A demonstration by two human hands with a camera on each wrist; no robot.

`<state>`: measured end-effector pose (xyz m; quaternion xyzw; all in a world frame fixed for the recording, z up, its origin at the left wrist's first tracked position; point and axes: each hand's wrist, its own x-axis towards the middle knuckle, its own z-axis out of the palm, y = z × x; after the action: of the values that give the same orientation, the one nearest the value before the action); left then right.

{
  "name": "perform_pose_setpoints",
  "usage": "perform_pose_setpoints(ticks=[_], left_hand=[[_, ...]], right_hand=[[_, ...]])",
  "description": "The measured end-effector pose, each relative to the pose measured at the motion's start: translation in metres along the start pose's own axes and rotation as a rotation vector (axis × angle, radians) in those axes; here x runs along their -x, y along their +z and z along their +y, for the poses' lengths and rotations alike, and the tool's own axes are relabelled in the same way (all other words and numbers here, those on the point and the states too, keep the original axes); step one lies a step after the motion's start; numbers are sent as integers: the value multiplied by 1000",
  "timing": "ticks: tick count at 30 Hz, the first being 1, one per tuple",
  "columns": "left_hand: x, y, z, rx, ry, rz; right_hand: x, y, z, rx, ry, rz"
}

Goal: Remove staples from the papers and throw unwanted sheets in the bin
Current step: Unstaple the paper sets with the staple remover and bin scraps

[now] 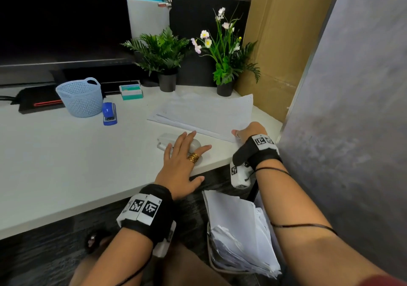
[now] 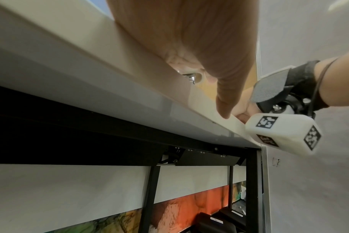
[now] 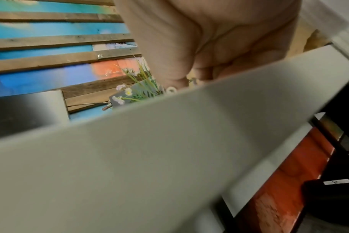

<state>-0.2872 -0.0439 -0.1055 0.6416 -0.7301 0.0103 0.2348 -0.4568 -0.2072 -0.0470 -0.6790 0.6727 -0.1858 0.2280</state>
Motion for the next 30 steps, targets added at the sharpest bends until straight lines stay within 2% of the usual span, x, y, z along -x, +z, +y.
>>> perform_pose_setpoints(ticks=[2,6,10,13,16,20,23,26,30], left_hand=[[0,0,0,5,1,-16],[0,-2,0,12,-4,-34],[0,-4,-1,45,0,-57],[1,-12,1,152,-14,-86],[3,-27,9,234,-40,34],[6,-71,19,203,13,436],[16,-113,19,80,-51,676],[38,-137,11,19,-218,743],[57,-142,-5,68,-525,707]], right_hand=[[3,6,2,-60,-35,86],[8,9,-5,-363,-175,209],[19,-7,-12,-483,-375,354],[37,-21,-22,-627,-481,445],[64,-30,-40,-824,-535,465],[95,-21,-67,-1037,-571,322],[112,2,-75,-1035,-605,137],[125,27,-72,-924,-674,-15],[141,48,-63,-826,-721,-234]])
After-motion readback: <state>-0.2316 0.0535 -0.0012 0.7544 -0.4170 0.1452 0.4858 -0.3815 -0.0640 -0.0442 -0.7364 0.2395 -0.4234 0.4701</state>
